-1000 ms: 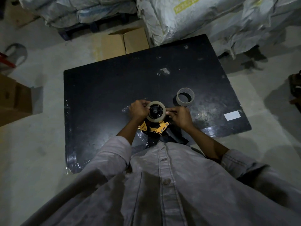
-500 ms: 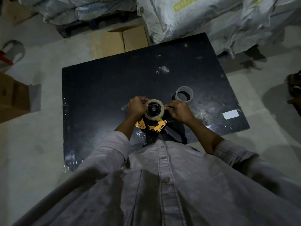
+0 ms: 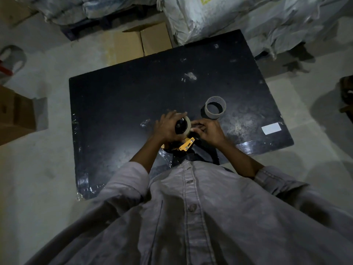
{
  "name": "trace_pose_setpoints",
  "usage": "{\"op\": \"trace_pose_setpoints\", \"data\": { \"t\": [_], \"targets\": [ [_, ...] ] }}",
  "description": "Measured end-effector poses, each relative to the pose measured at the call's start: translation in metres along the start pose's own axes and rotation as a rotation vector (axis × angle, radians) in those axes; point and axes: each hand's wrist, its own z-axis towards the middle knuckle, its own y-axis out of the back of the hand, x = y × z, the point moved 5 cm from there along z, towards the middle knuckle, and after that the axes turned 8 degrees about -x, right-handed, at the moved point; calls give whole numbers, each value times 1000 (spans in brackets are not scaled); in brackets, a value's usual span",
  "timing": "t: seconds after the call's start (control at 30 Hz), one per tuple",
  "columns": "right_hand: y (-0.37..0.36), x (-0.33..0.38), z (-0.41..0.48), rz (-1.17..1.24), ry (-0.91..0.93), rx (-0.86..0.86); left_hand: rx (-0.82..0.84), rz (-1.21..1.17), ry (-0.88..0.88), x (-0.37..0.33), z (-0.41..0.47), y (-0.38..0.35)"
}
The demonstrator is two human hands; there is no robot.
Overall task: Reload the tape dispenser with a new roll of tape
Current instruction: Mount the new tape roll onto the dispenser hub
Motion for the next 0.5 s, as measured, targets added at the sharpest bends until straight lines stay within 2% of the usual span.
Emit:
{"op": "trace_pose_setpoints", "data": {
  "t": [0.13,0.3,0.5],
  "targets": [
    [-1,-3,-1,91,-54,-48,-57,66,-44,3,2,2],
    [-2,-2,-5,17,-25,-74,-46,99,-53,0,5,5],
    [-6,-6,-1,-19,-22,-20,-35,90,-51,0,6,9]
  ]
}}
